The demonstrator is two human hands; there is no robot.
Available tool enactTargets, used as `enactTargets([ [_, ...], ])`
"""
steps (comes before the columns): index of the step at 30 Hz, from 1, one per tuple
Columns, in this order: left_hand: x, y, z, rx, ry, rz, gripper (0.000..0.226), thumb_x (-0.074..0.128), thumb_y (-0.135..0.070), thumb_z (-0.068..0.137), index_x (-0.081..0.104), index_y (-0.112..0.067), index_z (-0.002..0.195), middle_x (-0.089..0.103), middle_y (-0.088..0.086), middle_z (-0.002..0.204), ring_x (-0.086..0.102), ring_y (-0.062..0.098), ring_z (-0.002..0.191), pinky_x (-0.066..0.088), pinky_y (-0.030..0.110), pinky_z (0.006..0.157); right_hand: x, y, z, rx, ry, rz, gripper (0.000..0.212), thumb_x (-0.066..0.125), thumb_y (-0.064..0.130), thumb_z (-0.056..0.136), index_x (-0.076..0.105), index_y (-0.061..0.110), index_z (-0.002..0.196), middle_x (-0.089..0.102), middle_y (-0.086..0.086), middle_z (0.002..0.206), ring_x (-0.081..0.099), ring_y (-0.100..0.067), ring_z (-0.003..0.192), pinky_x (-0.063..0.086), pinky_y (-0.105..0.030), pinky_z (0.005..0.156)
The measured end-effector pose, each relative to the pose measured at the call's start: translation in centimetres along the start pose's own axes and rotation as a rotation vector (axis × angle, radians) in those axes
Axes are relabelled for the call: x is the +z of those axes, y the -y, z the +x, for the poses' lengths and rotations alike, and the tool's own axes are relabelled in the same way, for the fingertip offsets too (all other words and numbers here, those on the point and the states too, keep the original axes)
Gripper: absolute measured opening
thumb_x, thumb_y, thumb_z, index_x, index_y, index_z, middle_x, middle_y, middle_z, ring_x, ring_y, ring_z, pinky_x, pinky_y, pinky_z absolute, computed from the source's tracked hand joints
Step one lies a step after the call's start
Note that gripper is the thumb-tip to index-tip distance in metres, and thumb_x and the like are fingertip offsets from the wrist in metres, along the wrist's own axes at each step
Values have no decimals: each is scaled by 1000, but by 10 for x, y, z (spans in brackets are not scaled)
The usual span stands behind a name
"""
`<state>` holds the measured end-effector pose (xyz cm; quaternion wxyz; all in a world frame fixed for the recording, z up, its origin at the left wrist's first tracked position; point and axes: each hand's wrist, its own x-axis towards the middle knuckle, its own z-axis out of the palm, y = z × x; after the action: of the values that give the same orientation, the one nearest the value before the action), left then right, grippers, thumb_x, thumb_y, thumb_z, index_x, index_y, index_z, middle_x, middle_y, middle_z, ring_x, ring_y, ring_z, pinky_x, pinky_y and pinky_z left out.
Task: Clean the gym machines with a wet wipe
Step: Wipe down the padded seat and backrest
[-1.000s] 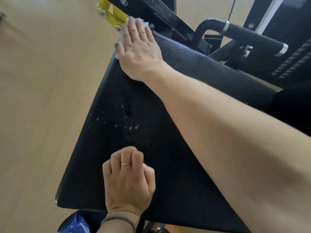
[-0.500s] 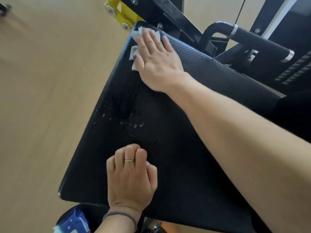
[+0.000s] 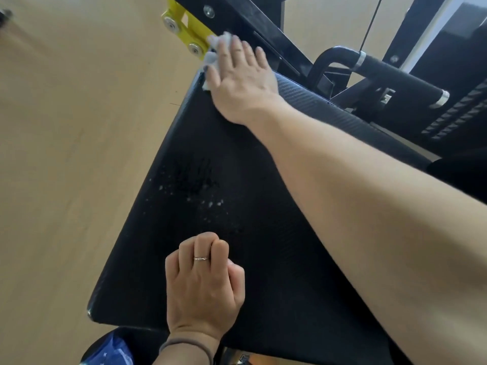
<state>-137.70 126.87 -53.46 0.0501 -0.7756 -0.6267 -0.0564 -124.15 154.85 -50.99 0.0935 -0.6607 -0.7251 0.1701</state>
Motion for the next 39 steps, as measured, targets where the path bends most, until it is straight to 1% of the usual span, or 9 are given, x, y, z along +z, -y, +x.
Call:
enactTargets([
  [11,-1,0,0,8,3,35,12,54,-21,83,52,-14,92,53,6,101,50,28,92,38,43,78,41,-35,-132,289,-26,97,65,5,44,106,-6,11,161,-13,-9,169,-15,-21,155,-9,-41,126],
  [18,-2,0,-1,-1,-26,46,15,49,-25,88,53,-14,98,54,7,102,50,28,94,38,42,80,62,11,-179,-291,-53,33,60,7,42,107,-2,21,162,-7,1,170,-11,-15,156,-4,-41,127],
  [21,-4,-1,-1,-6,-42,-9,13,50,-24,92,53,-15,100,55,4,102,51,25,94,40,39,81,66,-10,-207,-265,-31,-30,61,3,44,105,0,22,162,-7,2,170,-10,-13,155,-3,-41,127],
  [25,-25,21,-9,-26,-157,-307,13,50,-14,94,54,-10,106,58,5,98,53,18,84,45,34,75,66,11,-214,-65,-27,72,61,1,43,104,-4,24,162,-13,4,169,-16,-13,154,-9,-39,126],
  [29,-54,53,0,-90,-289,-268,22,43,-8,98,53,-2,117,59,15,109,56,28,92,49,41,81,72,38,-238,-253,17,140,58,5,41,106,-4,26,162,-12,7,169,-17,-12,154,-7,-40,126],
  [31,-54,57,8,18,-218,-254,28,41,-10,101,50,-1,126,56,17,123,56,32,108,48,44,94,67,28,-242,-293,-11,213,57,12,38,107,-1,28,162,-7,9,169,-11,-10,155,-4,-38,127],
  [34,-43,46,18,249,14,-79,48,36,-24,105,37,-4,149,40,16,153,38,31,142,30,45,119,64,7,-240,-8,-166,459,58,19,34,107,5,24,162,0,6,170,-2,-11,156,2,-37,127],
  [37,-26,23,24,353,257,150,61,16,-40,107,9,-13,161,3,9,169,2,23,156,6,40,127,81,0,-252,101,-96,289,57,13,37,108,1,23,162,-6,6,170,-11,-11,155,-5,-37,127],
  [39,-14,19,24,341,263,190,61,10,-42,107,0,-16,161,-7,4,168,-9,18,155,1,38,127,92,-2,-256,80,-123,202,58,10,40,106,1,24,162,-8,6,170,-14,-11,155,-8,-35,126],
])
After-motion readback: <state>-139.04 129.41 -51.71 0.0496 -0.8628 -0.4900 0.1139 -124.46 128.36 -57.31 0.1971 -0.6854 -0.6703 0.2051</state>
